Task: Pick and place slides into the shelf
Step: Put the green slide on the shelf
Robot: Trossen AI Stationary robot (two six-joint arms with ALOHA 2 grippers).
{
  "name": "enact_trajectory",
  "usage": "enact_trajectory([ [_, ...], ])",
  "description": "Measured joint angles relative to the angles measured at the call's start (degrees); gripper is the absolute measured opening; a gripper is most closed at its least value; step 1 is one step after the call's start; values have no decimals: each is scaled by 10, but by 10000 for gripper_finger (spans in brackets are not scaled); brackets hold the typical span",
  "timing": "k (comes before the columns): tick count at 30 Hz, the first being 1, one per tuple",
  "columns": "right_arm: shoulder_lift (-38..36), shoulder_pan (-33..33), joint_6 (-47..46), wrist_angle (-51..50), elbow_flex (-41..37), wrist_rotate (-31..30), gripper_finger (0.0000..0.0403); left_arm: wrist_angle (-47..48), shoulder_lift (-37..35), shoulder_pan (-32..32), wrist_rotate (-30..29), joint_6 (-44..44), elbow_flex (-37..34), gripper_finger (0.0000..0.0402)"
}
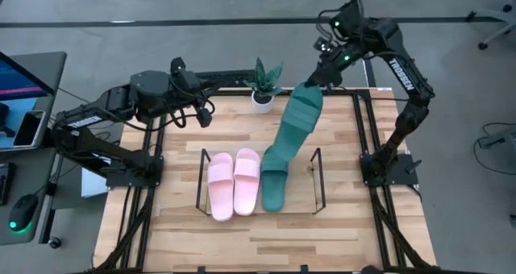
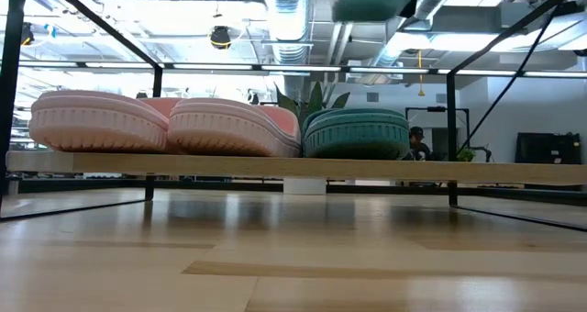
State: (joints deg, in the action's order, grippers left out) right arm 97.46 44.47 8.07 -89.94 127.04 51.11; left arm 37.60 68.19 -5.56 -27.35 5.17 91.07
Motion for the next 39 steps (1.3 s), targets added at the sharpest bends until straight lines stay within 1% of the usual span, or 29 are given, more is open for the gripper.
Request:
enact_trajectory([
  [7,-19,-33,14,0,-95,-9,30,34,-31,0,0,-17,0,41],
  [11,-38,-36,30,-1,-155,-18,30,39,-52,0,0,-31,0,41],
  [15,-50,-36,40,-1,-194,-19,30,39,-64,0,0,-42,0,41],
  [21,-52,-47,48,0,-228,-17,30,41,-65,0,4,-46,-1,41],
  [32,-52,-100,70,3,-279,-17,30,42,-65,0,13,-54,-24,41],
  [39,-30,-135,70,19,-282,-19,30,41,-65,0,15,-54,-24,41],
])
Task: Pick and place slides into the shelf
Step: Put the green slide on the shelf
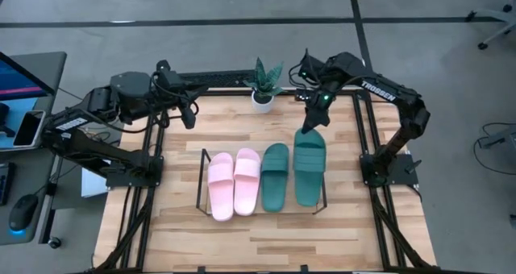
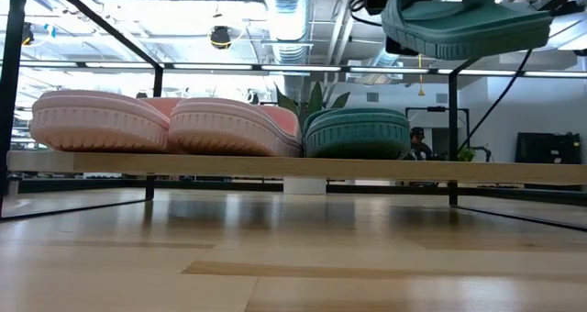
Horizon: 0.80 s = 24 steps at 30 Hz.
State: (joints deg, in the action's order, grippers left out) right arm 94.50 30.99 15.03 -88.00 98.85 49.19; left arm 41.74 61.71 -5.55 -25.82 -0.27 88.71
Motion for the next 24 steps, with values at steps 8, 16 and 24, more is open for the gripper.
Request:
enact_trajectory([
  [8,30,-28,0,20,0,-12,30,7,0,0,1,0,0,41],
  [16,33,-32,-15,58,0,-14,30,23,0,0,1,0,0,41],
  [24,33,-33,-16,54,0,-13,30,24,0,0,0,5,0,41],
])
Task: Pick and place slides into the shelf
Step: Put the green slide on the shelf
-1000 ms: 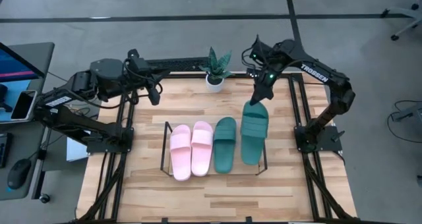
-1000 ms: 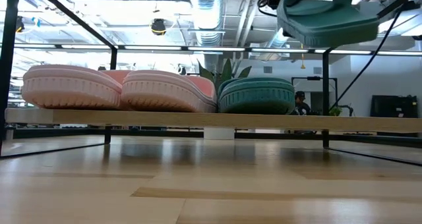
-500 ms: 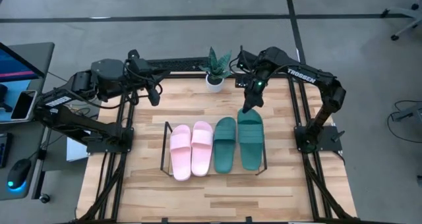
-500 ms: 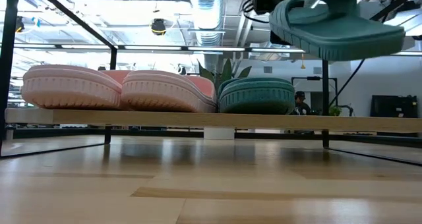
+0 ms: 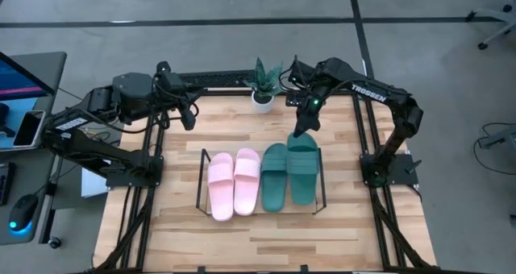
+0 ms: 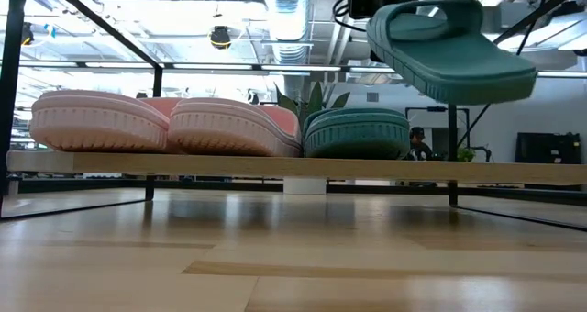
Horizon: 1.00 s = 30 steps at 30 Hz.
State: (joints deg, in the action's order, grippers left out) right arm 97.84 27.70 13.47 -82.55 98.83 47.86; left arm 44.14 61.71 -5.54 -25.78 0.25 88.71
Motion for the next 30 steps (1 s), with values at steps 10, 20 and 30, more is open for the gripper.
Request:
enact_trajectory([
  [10,17,-10,-2,7,2,-3,30,2,0,0,0,5,0,41],
  [20,64,-18,4,1,1,-15,30,4,0,0,0,6,0,41],
  [30,65,-9,-28,20,1,-38,30,6,0,0,0,6,0,41],
])
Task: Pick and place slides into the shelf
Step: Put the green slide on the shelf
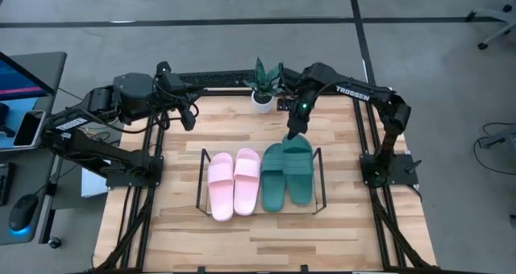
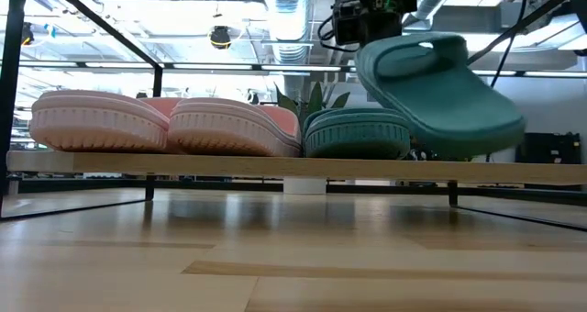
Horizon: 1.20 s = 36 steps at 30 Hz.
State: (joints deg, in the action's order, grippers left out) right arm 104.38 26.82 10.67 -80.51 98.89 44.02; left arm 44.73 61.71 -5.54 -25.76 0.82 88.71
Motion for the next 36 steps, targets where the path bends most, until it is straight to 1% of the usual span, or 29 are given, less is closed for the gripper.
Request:
enact_trajectory([
  [9,0,-3,-22,-11,-4,-7,30,9,0,0,5,0,0,41],
  [13,0,-6,-40,-6,-29,-8,30,9,0,0,12,0,0,41],
  [21,-1,-21,-65,38,-76,-8,30,10,0,0,14,1,0,41],
  [29,-1,-8,-97,63,-80,-16,30,10,0,0,14,3,0,41],
  [36,-2,1,-109,63,-80,-20,30,12,0,0,14,3,0,41],
])
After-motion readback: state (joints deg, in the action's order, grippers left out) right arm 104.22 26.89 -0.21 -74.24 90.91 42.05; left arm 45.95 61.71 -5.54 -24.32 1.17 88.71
